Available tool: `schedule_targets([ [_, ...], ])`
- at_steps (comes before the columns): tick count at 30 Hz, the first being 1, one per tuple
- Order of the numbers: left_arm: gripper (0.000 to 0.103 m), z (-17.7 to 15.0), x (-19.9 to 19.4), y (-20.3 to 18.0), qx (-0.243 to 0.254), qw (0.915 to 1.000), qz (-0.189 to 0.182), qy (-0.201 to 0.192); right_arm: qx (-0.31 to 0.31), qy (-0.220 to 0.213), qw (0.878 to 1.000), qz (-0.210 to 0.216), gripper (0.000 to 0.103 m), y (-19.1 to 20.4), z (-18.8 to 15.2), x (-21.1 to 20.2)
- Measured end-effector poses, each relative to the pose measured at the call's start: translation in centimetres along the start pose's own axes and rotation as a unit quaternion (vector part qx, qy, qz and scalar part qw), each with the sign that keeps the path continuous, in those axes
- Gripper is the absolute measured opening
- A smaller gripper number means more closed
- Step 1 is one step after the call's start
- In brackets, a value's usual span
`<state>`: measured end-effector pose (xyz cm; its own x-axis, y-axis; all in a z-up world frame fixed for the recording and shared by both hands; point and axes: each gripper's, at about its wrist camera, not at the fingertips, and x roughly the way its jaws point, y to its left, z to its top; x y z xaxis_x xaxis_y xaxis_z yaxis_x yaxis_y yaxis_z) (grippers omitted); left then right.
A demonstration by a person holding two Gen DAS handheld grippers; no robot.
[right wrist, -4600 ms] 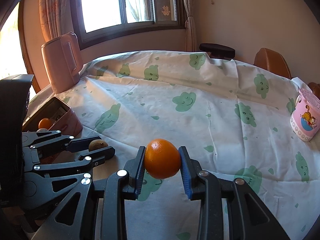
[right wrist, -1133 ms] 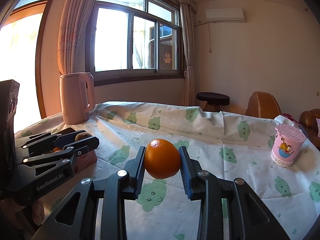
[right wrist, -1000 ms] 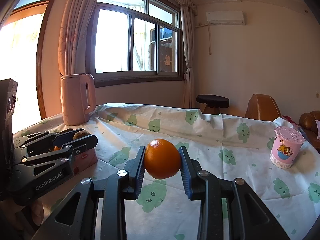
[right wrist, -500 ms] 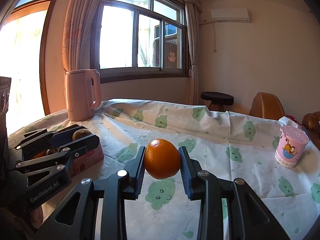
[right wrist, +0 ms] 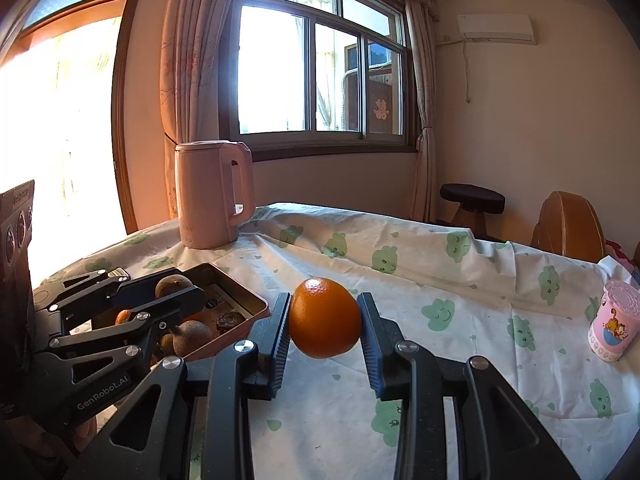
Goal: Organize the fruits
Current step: 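Lift the orange and brown fruit and carry them toward the tin box, then lower the orange with the right tool while the left lowers the brown fruit into the tin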
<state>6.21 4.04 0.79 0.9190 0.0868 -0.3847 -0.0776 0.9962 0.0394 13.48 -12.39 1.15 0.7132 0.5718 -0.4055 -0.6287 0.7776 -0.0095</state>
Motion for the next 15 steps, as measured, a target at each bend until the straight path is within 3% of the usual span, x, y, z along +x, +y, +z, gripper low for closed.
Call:
schedule_targets([
  [15,0.028,0.8,0.5,7.8,-0.018,0.9977,0.059,0.029,-0.033,0.002,0.999,0.044,0.034,5.2,3.5,3.0],
])
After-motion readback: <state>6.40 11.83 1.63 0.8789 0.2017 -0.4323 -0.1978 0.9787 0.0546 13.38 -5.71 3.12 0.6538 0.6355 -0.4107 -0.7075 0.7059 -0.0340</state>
